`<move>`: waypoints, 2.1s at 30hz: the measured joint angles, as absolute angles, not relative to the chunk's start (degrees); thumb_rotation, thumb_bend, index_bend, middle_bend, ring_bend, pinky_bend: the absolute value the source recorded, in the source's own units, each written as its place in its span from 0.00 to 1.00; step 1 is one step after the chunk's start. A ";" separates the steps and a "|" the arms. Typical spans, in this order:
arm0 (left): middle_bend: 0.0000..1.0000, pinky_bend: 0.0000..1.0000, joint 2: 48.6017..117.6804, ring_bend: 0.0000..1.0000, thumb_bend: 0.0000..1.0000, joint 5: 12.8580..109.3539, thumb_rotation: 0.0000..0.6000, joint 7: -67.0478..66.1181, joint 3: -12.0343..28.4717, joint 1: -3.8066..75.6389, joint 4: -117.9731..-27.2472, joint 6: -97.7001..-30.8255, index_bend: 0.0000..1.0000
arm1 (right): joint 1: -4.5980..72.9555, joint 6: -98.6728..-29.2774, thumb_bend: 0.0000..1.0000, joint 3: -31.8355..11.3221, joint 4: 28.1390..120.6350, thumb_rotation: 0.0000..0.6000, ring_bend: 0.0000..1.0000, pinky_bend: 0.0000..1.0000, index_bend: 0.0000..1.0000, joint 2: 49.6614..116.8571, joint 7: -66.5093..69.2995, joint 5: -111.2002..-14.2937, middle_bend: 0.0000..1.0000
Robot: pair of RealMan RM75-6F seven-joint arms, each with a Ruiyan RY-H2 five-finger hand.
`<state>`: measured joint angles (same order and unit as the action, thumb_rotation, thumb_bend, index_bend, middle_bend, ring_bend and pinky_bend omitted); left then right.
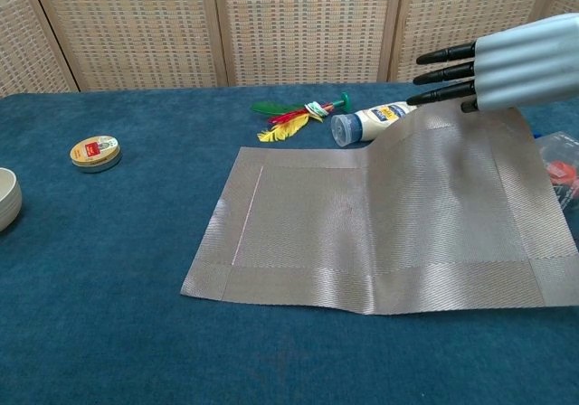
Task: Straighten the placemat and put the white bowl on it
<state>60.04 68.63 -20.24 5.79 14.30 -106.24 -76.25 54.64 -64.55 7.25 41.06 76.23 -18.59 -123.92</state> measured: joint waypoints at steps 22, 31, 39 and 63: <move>0.00 0.00 66.23 0.00 0.00 86.26 1.00 -7.29 3.71 17.69 -94.48 -74.92 0.00 | 25.06 -83.48 0.00 -0.85 76.18 1.00 0.00 0.00 0.00 67.21 -3.70 -92.96 0.00; 0.00 0.00 72.54 0.00 0.00 91.97 1.00 -8.18 3.93 26.24 -87.75 -67.21 0.17 | 13.61 -93.10 0.00 0.57 84.09 1.00 0.00 0.00 0.01 68.23 0.85 -87.54 0.00; 0.00 0.00 81.38 0.00 0.00 102.02 1.00 -1.21 2.76 33.66 -74.08 -65.70 0.25 | 11.33 -93.72 0.00 -0.29 83.14 1.00 0.00 0.00 0.01 71.54 -1.22 -85.92 0.00; 0.00 0.00 100.24 0.00 0.00 110.69 1.00 8.48 -5.86 44.42 -46.33 -64.71 0.27 | 10.29 -92.45 0.00 -3.83 80.99 1.00 0.00 0.00 0.01 72.42 0.65 -86.37 0.00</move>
<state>100.24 110.69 8.48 -5.86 44.42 -46.33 -64.71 10.29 -92.45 -3.83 80.99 72.42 0.65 -86.37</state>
